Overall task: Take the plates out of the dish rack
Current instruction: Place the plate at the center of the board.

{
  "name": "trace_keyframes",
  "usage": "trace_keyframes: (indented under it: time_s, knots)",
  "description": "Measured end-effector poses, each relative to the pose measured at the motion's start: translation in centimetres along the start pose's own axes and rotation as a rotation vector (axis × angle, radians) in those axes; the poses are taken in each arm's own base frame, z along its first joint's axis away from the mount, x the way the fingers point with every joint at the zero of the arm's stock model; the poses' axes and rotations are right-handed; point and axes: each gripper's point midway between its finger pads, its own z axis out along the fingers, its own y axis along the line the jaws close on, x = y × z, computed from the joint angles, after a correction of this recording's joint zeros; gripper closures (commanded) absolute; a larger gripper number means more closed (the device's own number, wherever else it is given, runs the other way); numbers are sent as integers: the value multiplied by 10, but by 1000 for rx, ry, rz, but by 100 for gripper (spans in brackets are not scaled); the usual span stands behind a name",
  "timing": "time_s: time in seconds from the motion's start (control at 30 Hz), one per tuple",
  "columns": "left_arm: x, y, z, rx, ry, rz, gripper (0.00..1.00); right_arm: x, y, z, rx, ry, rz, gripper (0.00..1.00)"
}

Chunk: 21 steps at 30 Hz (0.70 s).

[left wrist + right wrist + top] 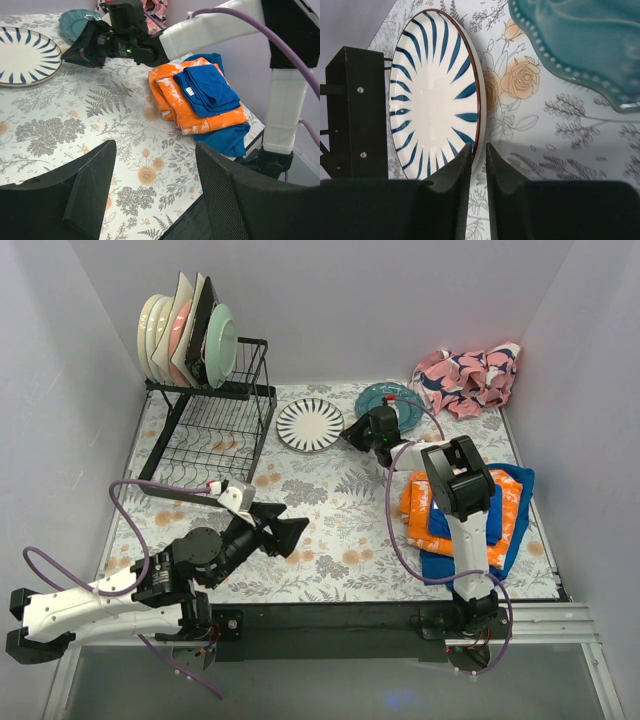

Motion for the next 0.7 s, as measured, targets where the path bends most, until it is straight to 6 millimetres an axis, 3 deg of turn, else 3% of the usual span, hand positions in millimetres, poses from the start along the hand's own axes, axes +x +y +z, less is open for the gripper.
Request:
trace_keyframes:
  time_s: [0.13, 0.3, 0.4, 0.5, 0.53, 0.63, 0.7]
  knots:
    - [-13, 3, 0, -36, -19, 6, 36, -10, 5, -22, 13, -25, -42, 66]
    - [-36, 6, -3, -77, -65, -4, 34, -30, 33, -45, -39, -62, -94, 65]
    - [-51, 12, -5, -130, -80, 16, 33, -28, 42, -66, -64, -41, -121, 62]
    - [-80, 11, -5, -179, -106, 44, 33, -17, 46, -96, -94, 8, -157, 48]
    - [-91, 8, -5, -186, -115, 53, 33, -11, 48, -108, -112, 30, -173, 32]
    - [-115, 0, 0, -206, -134, 92, 32, 3, 56, -153, -171, 73, -217, 2]
    - [-122, -5, 9, -222, -131, 130, 32, 12, 66, -184, -227, 82, -251, 2]
